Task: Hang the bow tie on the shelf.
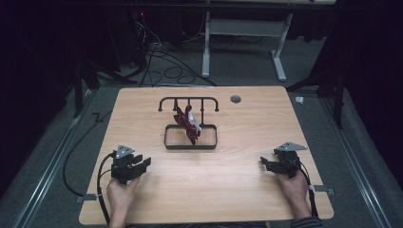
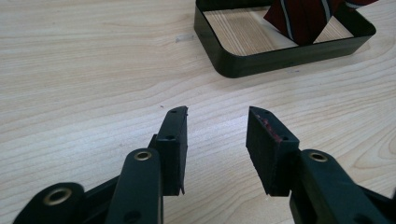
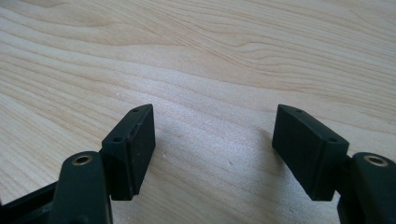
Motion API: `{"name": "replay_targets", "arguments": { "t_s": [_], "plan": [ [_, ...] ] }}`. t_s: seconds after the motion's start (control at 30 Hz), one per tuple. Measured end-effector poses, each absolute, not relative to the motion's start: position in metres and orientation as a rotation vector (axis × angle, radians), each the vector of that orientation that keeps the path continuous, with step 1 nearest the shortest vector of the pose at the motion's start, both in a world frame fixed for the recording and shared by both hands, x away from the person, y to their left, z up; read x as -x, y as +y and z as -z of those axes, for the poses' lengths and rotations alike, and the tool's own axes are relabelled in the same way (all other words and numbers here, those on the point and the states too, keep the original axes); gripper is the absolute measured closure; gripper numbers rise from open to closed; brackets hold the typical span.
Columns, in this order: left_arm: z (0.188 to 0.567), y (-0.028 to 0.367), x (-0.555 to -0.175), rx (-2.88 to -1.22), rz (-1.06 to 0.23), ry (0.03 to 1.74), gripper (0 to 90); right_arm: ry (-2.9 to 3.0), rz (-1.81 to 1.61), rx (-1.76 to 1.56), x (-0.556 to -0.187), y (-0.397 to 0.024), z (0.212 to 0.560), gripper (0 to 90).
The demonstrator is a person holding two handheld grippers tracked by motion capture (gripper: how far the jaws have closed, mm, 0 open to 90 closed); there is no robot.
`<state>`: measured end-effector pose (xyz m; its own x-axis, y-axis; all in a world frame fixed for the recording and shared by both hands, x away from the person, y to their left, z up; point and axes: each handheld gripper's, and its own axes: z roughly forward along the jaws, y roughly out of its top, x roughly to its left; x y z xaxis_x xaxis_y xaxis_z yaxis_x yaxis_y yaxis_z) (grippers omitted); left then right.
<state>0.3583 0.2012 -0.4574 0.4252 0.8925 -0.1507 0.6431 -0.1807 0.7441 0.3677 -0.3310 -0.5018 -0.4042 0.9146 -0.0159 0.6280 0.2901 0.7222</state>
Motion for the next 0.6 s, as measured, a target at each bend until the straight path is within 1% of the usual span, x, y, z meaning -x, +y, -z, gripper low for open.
{"name": "replay_targets", "arguments": {
  "t_s": [0.6],
  "plan": [
    [0.475,0.191,-0.363,-1.931,-0.400,1.319,56.1,2.136,-0.899,-1.381,-0.368,-0.331,0.502,31.0]
  ]
}}
